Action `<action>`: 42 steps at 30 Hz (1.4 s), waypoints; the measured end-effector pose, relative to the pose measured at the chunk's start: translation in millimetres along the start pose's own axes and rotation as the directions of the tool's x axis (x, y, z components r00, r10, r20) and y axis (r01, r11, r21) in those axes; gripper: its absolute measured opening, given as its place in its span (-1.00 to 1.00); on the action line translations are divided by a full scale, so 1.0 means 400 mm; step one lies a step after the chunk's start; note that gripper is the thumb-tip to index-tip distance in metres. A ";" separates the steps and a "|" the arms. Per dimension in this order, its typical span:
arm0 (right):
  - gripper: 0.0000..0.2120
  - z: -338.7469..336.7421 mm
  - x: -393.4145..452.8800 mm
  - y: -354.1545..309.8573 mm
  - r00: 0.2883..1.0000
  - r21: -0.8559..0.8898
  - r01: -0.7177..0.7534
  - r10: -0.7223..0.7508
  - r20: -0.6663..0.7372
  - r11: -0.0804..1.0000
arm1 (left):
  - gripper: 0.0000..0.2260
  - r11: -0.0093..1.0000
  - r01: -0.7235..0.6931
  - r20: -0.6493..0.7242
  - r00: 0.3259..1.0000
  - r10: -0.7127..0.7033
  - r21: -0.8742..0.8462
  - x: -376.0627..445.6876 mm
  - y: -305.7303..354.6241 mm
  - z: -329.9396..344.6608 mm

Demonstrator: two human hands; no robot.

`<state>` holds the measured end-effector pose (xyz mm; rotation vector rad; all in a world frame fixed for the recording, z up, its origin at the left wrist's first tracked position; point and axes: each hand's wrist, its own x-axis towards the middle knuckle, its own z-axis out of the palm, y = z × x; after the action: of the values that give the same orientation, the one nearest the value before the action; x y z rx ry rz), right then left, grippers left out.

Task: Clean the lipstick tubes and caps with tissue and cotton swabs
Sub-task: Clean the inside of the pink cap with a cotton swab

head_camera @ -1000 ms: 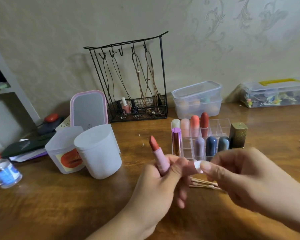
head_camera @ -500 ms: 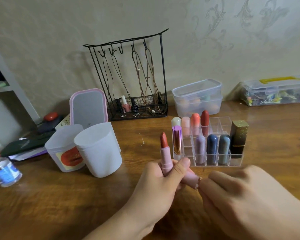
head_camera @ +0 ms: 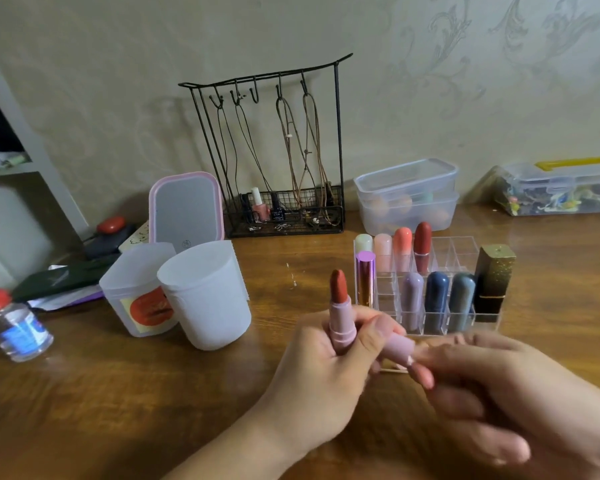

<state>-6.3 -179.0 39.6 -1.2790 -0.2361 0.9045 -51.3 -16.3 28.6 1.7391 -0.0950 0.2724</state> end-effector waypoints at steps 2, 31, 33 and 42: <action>-0.72 -0.023 -0.011 0.011 0.888 -0.688 0.289 -0.454 -0.067 0.666 | -0.75 0.974 0.170 -0.036 0.984 -0.177 -0.151 0.005 0.005 -0.003; -0.82 -0.018 0.019 0.018 0.993 0.216 0.117 -0.112 -0.037 0.969 | -0.89 0.987 -0.096 0.075 0.993 0.086 0.131 0.003 0.008 -0.004; -0.75 -0.028 0.027 0.018 0.996 0.400 0.030 -0.060 0.062 0.916 | -0.89 0.967 -0.146 0.100 0.987 0.127 0.211 0.006 0.011 -0.009; -0.57 -0.121 0.073 0.045 0.927 0.471 -0.066 -0.120 0.356 0.880 | -0.87 0.963 -0.149 0.049 0.989 0.142 0.224 0.020 -0.006 -0.040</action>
<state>34.3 -193.4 -1.0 -0.6349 -0.3086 1.1006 -44.9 0.6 30.6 1.9681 -0.2239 0.3744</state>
